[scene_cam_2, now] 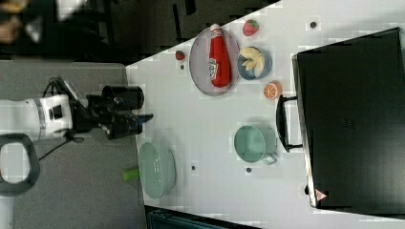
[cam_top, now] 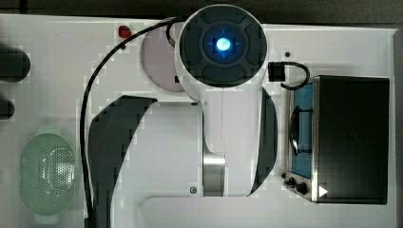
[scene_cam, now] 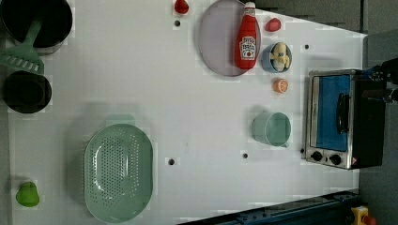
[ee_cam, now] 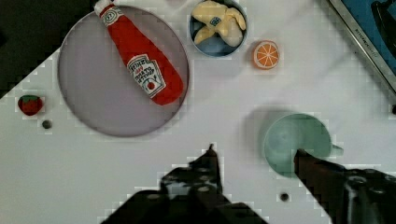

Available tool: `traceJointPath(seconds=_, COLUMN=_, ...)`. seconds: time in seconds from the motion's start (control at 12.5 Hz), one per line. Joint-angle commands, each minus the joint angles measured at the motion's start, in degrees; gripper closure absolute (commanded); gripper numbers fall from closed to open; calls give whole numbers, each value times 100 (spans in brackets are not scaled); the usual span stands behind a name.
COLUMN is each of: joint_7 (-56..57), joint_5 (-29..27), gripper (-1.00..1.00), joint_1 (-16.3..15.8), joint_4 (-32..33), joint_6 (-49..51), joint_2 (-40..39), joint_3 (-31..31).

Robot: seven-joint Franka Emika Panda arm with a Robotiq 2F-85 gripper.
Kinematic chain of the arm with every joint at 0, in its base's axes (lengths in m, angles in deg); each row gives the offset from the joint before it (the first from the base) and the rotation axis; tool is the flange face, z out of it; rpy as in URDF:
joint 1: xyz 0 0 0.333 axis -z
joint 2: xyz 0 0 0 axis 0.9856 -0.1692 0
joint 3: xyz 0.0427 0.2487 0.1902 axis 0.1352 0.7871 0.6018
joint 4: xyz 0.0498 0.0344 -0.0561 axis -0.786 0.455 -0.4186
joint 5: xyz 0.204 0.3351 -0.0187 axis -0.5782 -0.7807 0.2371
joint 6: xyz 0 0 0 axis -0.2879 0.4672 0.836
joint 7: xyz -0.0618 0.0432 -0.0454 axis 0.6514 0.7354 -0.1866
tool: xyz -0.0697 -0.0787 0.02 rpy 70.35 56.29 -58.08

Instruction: Drag mug right to left.

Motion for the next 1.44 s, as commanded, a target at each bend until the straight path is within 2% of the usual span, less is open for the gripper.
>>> traceJointPath(seconds=0.08, joint_7=-781, joint_5=102, gripper=-59, joint_1=649, joint_4=1216, joint_6=892, joint_2=1544, joint_3=375)
traceJointPath(seconds=0.24, joint_7=-713, joint_5=102, gripper=-99, joint_1=616, joint_4=1406, joint_6=702, joint_2=1482, joint_3=392)
traceJointPath(seconds=0.48, joint_7=-58, joint_5=102, gripper=-100, joint_1=580, joint_4=1936, joint_6=36, joint_2=1252, joint_3=459)
traceJointPath(seconds=0.96, joint_7=2089, joint_5=105, gripper=-100, joint_1=551, joint_4=3054, joint_6=-1911, joint_2=305, joint_3=528)
traceJointPath(seconds=1.2, joint_7=3069, joint_5=117, gripper=-100, joint_1=555, joint_4=3286, joint_6=-2730, joint_2=-317, joint_3=518)
traceJointPath(seconds=1.44, joint_7=3221, joint_5=254, gripper=-100, joint_1=562, joint_4=3313, joint_6=-3096, joint_2=-986, joint_3=503)
